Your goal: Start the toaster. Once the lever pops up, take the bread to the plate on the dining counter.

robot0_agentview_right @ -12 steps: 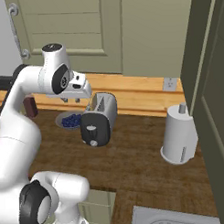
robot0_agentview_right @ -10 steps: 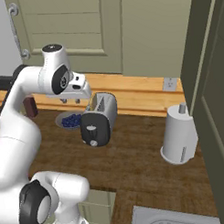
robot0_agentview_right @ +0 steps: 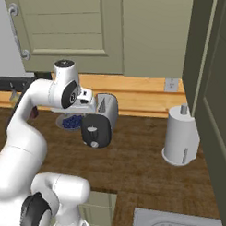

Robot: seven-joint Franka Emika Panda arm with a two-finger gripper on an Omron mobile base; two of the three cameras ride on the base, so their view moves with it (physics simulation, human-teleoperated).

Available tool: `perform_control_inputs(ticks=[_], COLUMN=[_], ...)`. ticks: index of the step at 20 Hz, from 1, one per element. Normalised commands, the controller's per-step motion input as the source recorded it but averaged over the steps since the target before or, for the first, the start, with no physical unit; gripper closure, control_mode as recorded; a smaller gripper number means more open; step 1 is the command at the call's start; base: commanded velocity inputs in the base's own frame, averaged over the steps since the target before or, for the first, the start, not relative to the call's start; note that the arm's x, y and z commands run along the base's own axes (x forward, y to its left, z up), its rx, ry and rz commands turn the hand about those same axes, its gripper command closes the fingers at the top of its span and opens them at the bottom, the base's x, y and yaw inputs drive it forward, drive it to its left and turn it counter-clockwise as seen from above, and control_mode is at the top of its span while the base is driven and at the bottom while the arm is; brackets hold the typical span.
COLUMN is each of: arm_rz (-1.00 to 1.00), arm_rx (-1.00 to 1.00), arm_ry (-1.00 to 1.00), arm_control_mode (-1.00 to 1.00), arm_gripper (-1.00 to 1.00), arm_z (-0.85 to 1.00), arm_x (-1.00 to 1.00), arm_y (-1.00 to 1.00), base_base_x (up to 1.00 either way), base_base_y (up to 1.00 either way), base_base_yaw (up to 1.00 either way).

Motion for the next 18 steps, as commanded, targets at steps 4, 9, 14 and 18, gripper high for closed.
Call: perform_control_inputs(ticks=[4, 9, 14, 18], arm_rz=[0.0, 0.0, 0.0, 0.0], arm_rx=[0.04, 0.0, 0.0, 0.0], arm_ry=[-0.02, -0.14, -0.22, -0.05], arm_control_mode=[-1.0, -1.0, -1.0, -1.0], arm_gripper=[-1.0, -1.0, -1.0, -1.0], arm_z=[-0.48, -0.44, -0.32, -0.2], arm_x=[0.0, 0.0, 0.05, 0.19], arm_y=[-0.14, 0.0, 0.0, 0.0], base_base_x=[0.0, 0.0, 0.0, 0.0], base_base_y=[0.0, 0.0, 0.0, 0.0], base_base_yaw=[0.0, 0.0, 0.0, 0.0])
